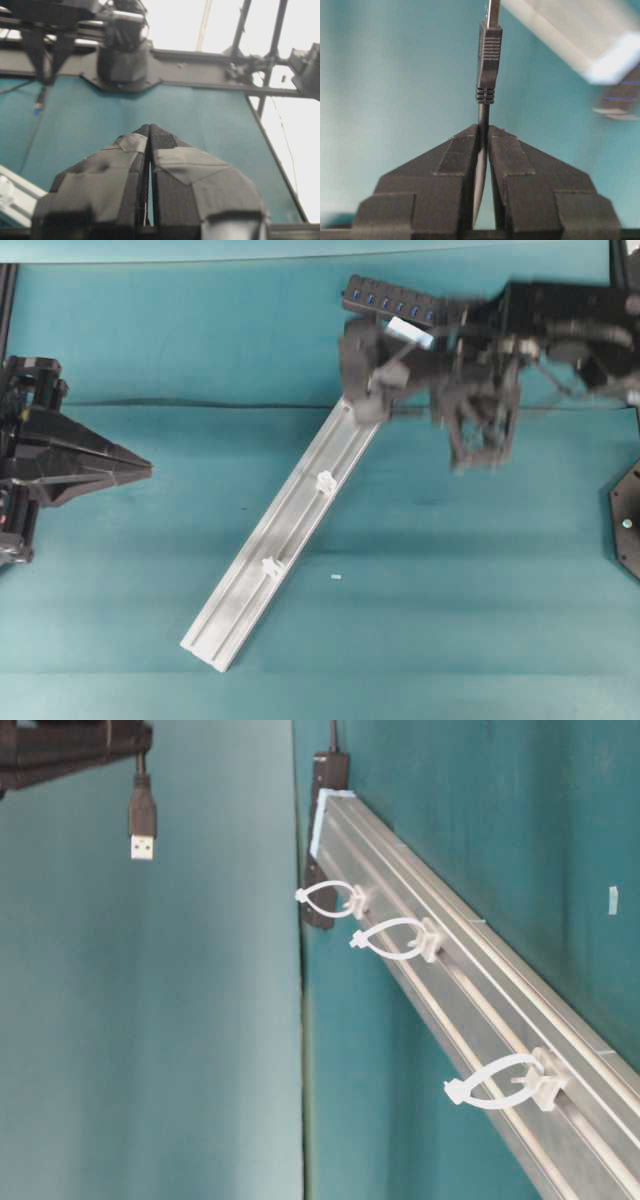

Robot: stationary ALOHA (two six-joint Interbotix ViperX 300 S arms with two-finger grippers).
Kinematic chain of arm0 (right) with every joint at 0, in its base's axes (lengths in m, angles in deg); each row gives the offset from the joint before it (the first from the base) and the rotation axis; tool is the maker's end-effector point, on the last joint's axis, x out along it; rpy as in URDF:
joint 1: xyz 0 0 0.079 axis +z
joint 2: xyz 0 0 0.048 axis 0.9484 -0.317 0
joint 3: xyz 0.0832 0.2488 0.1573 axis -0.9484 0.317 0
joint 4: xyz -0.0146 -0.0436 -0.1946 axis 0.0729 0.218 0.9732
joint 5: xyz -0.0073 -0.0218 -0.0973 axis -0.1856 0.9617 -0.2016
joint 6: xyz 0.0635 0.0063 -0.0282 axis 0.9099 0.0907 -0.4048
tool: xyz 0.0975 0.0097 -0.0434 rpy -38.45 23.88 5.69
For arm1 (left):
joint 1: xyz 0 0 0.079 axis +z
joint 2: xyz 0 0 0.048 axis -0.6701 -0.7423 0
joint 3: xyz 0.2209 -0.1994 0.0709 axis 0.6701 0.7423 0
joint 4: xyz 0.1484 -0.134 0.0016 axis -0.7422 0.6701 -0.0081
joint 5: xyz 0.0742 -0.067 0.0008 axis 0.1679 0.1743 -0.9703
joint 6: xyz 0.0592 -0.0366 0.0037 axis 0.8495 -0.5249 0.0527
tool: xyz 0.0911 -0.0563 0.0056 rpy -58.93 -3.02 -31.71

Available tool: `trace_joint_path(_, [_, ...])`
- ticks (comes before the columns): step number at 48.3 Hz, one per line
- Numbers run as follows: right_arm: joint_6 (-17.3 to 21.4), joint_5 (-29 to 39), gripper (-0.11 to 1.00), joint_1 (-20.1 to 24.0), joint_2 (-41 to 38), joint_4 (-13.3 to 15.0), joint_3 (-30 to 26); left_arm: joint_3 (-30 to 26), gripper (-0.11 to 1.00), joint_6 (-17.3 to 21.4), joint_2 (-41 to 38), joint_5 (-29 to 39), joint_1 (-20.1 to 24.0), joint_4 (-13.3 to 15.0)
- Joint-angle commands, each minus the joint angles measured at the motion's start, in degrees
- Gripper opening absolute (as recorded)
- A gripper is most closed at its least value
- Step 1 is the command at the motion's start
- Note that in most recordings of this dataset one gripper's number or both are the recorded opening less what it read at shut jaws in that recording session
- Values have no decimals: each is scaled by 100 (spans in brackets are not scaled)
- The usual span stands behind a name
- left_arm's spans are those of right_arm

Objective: Pass the USB cable through three rings with both arms.
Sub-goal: 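Lift the cable and carry it to the rail's far end near the hub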

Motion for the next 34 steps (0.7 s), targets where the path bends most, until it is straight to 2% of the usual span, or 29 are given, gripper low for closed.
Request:
trace_joint_path(1, [-527, -132, 12, -220, 35, 185, -97, -185, 2, 9, -123, -246, 35, -18])
trace_joint_path(8, [-1222, -642, 12, -694, 62, 387, 26, -193, 7, 9, -141, -527, 158, -18])
trace_joint_path(13, [-1564, -976, 12, -984, 88, 431, 114, -220, 10, 9, -114, -554, 229, -9])
trace_joint_path(25, [-2487, -1617, 12, -1318, 18, 431, 343, -272, 12, -44, 0, -659, 220, -18])
trace_joint_path(34, [-2962, -2241, 12, -1397, -185, 422, 721, -272, 12, -35, -35, -659, 255, -18])
